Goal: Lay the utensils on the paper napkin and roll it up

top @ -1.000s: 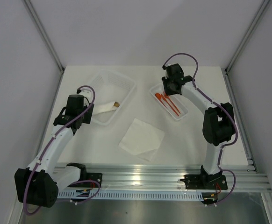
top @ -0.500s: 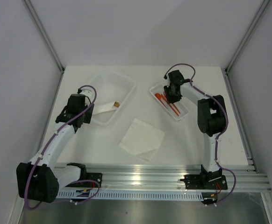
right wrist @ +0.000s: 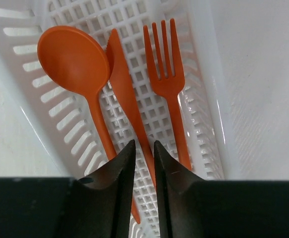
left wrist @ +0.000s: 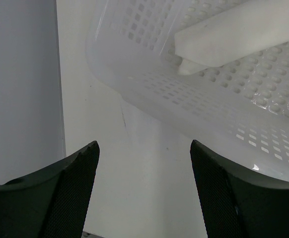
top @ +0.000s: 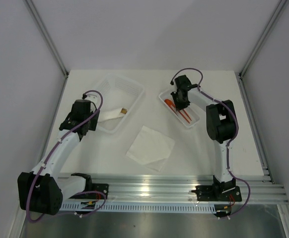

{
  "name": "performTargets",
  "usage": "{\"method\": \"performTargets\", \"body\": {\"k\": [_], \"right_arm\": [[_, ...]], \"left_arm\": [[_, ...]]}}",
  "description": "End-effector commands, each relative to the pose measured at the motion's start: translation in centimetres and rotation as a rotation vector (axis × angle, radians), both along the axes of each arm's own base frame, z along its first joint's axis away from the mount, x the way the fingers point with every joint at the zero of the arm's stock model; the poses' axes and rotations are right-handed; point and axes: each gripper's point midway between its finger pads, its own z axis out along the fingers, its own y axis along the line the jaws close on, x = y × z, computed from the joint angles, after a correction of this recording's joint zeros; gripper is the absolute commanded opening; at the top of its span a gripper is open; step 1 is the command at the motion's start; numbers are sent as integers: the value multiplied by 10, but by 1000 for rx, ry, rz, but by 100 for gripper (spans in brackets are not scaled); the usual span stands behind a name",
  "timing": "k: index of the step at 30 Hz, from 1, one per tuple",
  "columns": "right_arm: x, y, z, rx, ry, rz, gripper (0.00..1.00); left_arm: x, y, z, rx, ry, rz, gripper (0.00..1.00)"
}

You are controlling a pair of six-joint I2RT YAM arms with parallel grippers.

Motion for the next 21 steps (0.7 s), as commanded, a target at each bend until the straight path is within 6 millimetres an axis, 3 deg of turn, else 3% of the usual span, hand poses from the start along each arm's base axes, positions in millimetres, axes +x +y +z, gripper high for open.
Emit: {"method": "performTargets", "body": {"k": [1,3,11,21], "right_arm": [[2,2,-7,-38,7,18,22],[0,3,-10,-36,16,21,21],[-1,2,-1,-73,-5,37,0],[8,4,35,-100,-105,36,0]], "left_arm": [[3,5,5,14,-27,21,78],[3,6,6,17,-28,22,78],[3,6,5,17,-24,23,78],[4,6,5,21,-24,23,78]]}}
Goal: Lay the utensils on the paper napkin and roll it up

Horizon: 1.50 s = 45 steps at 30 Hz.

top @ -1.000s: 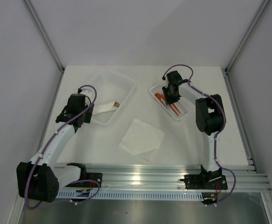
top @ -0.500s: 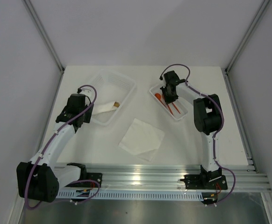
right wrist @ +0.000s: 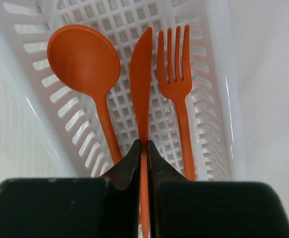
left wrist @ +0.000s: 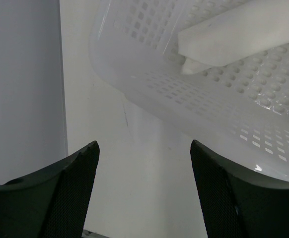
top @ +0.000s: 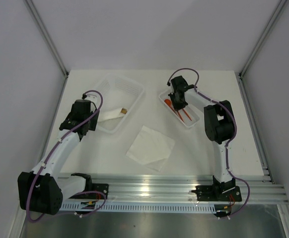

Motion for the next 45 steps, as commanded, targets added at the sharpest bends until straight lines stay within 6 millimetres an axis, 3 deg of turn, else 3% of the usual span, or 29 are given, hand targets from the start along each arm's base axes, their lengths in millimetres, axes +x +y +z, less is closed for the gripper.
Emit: {"method": "performTargets", "body": {"k": [1,14,17,18,24,25,27,28,29,31,32,33,35,38,40,45], "right_arm": [[8,-2,40,-21,-87,1,0],[15,-7,71,-24,-186,-51,0],[13,-7,88,7,-230,-90,0],[14,-5,107,37,-278,-96,0],[2,-8,138,117,-351,-184,0],[-4,-2,152,160,-366,-193,0],[-25,17,149,276,-338,-236,0],[-40,28,165,348,-354,-232,0],[-67,52,147,379,-306,-204,0],[-99,79,143,488,-262,-265,0],[-121,107,149,555,-264,-231,0],[-141,114,127,570,-206,-269,0],[-171,138,108,559,-142,-232,0],[-188,151,93,484,-108,-227,0],[-203,170,82,463,-73,-173,0],[-218,181,63,436,-8,-140,0]], "left_arm": [[4,4,4,11,-22,12,78],[4,4,4,14,-23,12,78],[5,4,6,13,-29,12,78],[5,4,5,12,-26,13,78],[5,3,4,9,-27,11,78],[5,3,4,9,-28,11,78],[4,3,4,8,-28,10,77],[4,3,5,6,-31,9,78],[4,3,5,5,-33,10,78],[3,3,4,5,-31,10,78],[3,3,4,4,-34,9,78],[3,3,4,3,-35,10,78],[3,3,5,0,-39,12,78],[3,3,7,-3,-44,14,78],[3,1,8,-13,-51,6,78],[3,2,13,-7,-65,13,78]]}}
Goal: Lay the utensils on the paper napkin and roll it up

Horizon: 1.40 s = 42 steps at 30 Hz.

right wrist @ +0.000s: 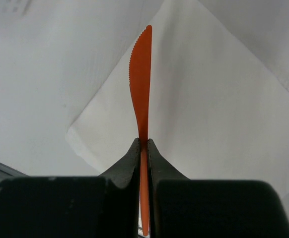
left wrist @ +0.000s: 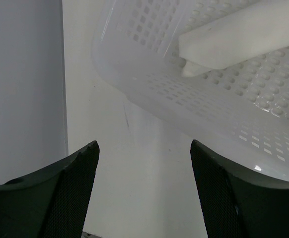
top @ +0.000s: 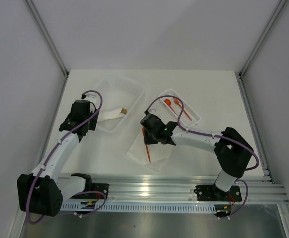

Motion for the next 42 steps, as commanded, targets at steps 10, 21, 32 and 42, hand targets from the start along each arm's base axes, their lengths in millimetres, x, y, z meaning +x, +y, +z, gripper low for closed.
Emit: {"method": "performTargets", "body": {"k": [10,21,32,42], "right_arm": [[7,-5,-6,-37,-10,-49,0],[16,-19,-32,-81,31,-69,0],[23,-20,-40,-138,30,-36,0],[27,-13,-38,-148,24,-15,0]], "left_arm": [[3,11,6,42,-27,47,79],[4,5,-1,11,1,24,78],[4,5,-2,13,4,25,78],[4,4,-5,11,11,24,78]]}}
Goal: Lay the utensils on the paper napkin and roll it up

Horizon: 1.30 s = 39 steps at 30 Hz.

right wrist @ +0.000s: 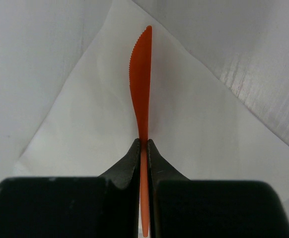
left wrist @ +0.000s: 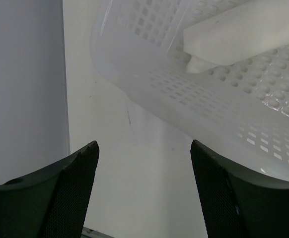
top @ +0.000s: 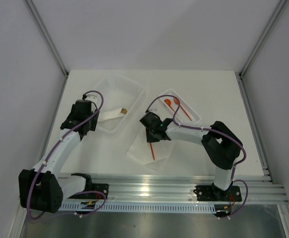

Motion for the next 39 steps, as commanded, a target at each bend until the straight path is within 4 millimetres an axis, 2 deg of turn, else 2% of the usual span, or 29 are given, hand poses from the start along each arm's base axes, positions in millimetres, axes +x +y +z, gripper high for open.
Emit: {"method": "performTargets", "body": {"k": [1,6,16,33,39], "right_arm": [[8,6,6,1,-25,2,0],[11,11,8,5,-30,8,0],[14,6,-2,-26,-21,5,0],[21,9,4,-29,-46,6,0],[20,8,0,-37,-39,5,0]], "left_arm": [[3,0,1,-10,-14,4,78],[3,0,1,-9,-14,5,78],[2,1,1,-7,-15,8,78],[2,1,2,-6,-15,9,78],[2,1,3,-6,-16,9,78]]}}
